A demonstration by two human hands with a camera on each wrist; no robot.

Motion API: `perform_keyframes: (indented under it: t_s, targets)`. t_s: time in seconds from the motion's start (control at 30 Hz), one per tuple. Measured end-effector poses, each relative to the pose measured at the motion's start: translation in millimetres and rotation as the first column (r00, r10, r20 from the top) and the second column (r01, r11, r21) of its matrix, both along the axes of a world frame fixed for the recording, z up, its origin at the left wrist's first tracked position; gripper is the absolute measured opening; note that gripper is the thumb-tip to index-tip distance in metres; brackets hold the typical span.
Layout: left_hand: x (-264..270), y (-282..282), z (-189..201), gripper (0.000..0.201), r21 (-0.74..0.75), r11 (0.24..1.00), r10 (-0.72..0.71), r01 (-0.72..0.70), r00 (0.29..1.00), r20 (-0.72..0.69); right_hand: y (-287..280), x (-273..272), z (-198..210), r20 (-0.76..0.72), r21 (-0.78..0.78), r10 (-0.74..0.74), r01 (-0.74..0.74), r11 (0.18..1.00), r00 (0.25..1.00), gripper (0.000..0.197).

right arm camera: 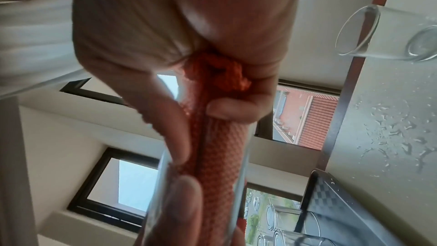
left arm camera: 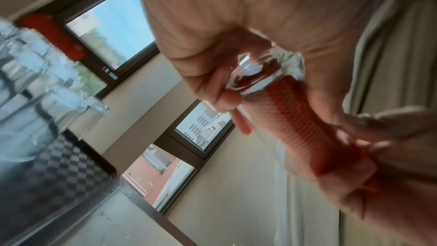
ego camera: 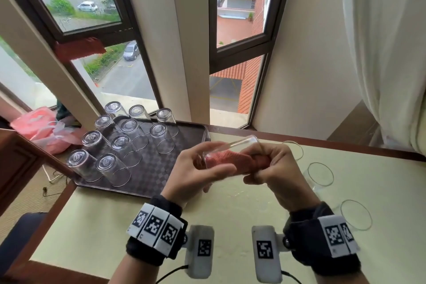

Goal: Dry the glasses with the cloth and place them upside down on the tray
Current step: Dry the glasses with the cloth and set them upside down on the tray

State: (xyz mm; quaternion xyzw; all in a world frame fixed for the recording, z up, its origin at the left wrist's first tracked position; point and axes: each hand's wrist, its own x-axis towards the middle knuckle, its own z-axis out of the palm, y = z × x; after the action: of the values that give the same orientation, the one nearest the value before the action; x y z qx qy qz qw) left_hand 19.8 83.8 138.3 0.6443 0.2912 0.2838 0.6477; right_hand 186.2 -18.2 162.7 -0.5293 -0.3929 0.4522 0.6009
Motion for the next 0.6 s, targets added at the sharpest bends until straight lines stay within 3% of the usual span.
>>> perform_keyframes:
  t_s: [0.1,0.13,0.2,0.3,0.4,0.5,0.6]
  targets:
    - [-0.1,-2.2,-5.4,0.071,0.288,0.957,-0.027,0.033,0.999,-0.026,-1.1,7.4,1.3,0.018,-0.034,0.041,-0.041,0.999,0.999,0.038]
    - [0.3,-1.6,-7.1,0.074,0.272,0.96,-0.057,0.058,0.998,-0.011,-1.3,8.1,1.1,0.029,-0.041,0.03,-0.029,0.999,0.999,0.04]
    - [2.1,-0.6,-4.1,0.081,0.069,0.992,-0.109,0.106,0.993,0.043,-2.1,5.5,1.6,-0.01,-0.017,-0.013,0.012,1.0,1.0,0.047]
    - [4.8,-1.7,1.0,0.069,-0.192,0.98,-0.044,0.055,0.997,0.06,-0.3,-2.1,3.4,-0.003,0.024,-0.058,0.058,0.998,0.998,0.053]
    - [2.9,-1.3,4.1,0.059,-0.074,0.996,0.05,-0.044,0.995,0.083,3.6,-4.5,3.7,0.046,0.003,-0.03,0.03,1.0,0.998,0.046]
    - [5.2,-6.3,3.5,0.064,0.126,0.991,0.025,-0.039,0.994,0.109,4.6,-1.2,3.1,0.053,-0.073,-0.043,0.047,0.996,0.998,0.045]
    - [9.1,-11.0,-2.0,0.077,0.039,0.999,0.027,-0.031,0.993,0.114,6.7,0.2,5.2,-0.028,-0.053,-0.111,0.109,0.993,0.993,0.05]
